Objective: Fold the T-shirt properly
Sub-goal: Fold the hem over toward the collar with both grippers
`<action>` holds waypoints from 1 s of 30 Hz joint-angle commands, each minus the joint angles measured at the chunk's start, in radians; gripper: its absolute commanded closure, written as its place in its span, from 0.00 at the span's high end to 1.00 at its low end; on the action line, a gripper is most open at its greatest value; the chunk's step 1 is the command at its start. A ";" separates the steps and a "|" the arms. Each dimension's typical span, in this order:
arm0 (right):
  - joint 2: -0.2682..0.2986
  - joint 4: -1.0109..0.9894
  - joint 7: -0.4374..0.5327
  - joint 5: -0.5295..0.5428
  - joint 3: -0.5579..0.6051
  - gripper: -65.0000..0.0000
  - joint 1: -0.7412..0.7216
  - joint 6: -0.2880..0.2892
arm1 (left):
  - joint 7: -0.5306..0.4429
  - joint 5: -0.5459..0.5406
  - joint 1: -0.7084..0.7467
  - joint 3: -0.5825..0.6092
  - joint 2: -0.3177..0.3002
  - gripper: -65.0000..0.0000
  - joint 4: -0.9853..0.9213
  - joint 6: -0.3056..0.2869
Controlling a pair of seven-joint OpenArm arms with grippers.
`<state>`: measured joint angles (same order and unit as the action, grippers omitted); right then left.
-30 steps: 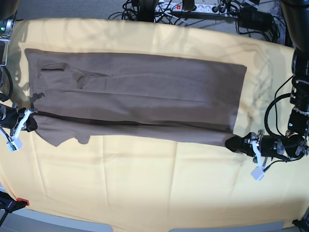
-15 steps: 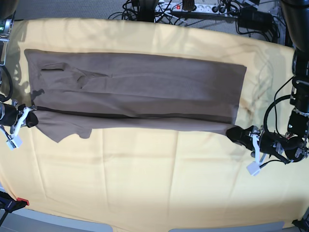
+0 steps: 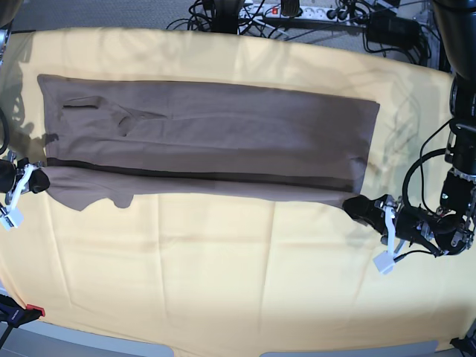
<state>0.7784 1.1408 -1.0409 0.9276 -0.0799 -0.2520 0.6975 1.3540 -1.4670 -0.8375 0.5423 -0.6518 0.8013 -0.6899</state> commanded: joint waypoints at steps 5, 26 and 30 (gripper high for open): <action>0.040 0.018 -0.017 0.019 -0.010 0.00 -0.011 0.001 | 0.026 -0.017 -0.035 -0.008 -0.016 0.00 0.013 -0.008; 0.069 0.155 -0.020 0.067 -0.010 0.00 0.122 0.001 | -0.032 -0.017 0.101 -0.002 -0.132 0.00 0.254 -0.008; 0.088 0.224 -0.038 0.067 -0.010 0.00 0.156 0.001 | -0.017 -0.017 0.130 -0.002 -0.151 0.00 0.299 -0.008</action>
<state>0.8345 1.3529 -1.0851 0.9855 -0.0799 -0.0795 0.6971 1.3323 -1.4700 -0.6834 0.5495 -0.7837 1.0927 -0.6930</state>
